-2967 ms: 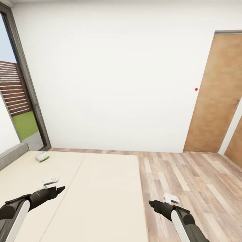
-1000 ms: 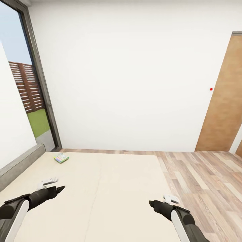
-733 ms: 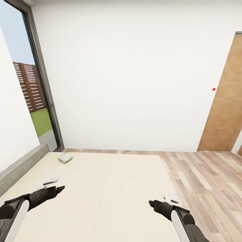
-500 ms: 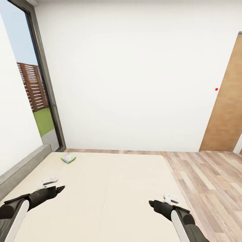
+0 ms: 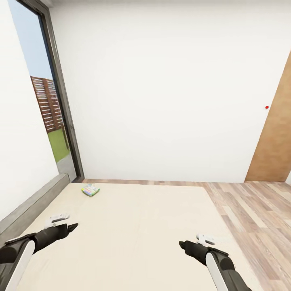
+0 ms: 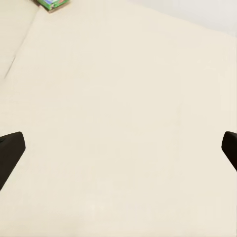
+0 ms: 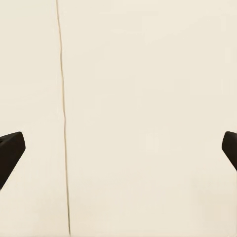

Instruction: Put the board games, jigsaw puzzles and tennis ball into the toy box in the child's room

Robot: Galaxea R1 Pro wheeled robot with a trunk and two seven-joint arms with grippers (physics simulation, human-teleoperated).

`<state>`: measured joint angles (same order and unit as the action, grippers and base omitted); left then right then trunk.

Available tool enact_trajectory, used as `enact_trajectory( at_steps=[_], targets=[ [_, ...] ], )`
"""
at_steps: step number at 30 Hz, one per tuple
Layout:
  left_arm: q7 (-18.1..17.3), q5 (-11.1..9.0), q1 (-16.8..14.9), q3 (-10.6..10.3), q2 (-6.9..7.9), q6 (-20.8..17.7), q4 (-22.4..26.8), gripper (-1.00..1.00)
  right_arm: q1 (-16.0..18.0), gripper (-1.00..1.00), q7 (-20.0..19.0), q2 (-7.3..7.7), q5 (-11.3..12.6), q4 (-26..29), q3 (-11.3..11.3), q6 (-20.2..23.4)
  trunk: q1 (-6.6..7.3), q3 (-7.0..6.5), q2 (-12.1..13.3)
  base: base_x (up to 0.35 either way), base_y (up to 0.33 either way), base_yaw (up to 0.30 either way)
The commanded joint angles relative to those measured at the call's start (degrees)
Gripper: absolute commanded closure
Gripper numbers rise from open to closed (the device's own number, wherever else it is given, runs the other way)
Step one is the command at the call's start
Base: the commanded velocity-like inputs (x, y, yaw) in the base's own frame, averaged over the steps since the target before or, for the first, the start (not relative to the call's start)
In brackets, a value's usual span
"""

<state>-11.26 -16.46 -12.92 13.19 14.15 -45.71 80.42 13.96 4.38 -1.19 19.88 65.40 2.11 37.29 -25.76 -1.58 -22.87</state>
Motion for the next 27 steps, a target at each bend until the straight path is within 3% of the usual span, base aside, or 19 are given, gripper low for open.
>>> enact_trajectory(
  at_steps=[1, 27],
  targets=[
    [-0.3, 0.1, 0.0, 0.1, 0.00, -0.3, 0.0, -1.00, 0.0, -1.00, 0.5, -0.05, 0.6, 0.1, 0.1, 0.3, -0.03, 0.03, 0.0, 0.000, 0.285, 0.000],
    [-0.3, 0.1, 0.0, 0.2, 0.00, -0.3, 0.0, -1.00, 0.0, -1.00, 0.5, -0.04, 0.7, 0.1, 0.2, 0.4, -0.03, 0.03, 0.0, 0.000, 0.285, 0.000]
  ],
)
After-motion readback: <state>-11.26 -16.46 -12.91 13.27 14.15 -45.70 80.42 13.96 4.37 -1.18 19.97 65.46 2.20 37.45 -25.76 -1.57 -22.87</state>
